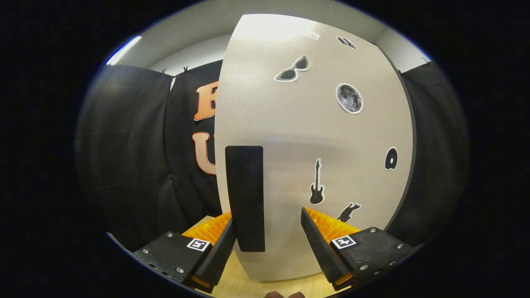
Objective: Open the shoe cabinet door, grab the shoes and put them into the shoe cabinet, then close the shoe cabinet door.
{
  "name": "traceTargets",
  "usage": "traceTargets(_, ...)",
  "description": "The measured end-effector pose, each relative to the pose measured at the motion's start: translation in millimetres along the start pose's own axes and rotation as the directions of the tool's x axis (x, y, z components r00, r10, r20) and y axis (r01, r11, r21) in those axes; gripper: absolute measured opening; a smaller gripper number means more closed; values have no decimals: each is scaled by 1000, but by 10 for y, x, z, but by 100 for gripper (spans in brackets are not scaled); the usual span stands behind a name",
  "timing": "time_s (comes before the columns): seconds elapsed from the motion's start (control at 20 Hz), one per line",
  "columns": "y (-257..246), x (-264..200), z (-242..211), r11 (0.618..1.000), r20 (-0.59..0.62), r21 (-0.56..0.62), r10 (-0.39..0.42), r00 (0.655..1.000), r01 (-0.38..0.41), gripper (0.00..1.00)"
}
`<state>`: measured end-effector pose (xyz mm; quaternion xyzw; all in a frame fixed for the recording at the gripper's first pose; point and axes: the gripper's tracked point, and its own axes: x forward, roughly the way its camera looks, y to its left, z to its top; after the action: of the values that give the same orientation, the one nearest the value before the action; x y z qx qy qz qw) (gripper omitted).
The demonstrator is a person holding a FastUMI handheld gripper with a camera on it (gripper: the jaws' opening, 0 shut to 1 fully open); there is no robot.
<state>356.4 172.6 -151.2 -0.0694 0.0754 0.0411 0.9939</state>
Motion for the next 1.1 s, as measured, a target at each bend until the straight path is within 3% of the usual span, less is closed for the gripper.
traceTargets(0.85, -20, 89, 37, 989, -9, -90, -120, 993, 119, 93)
traceTargets(1.1, -8, 36, 62, 989, -29, -84, -122, 992, 120, 94)
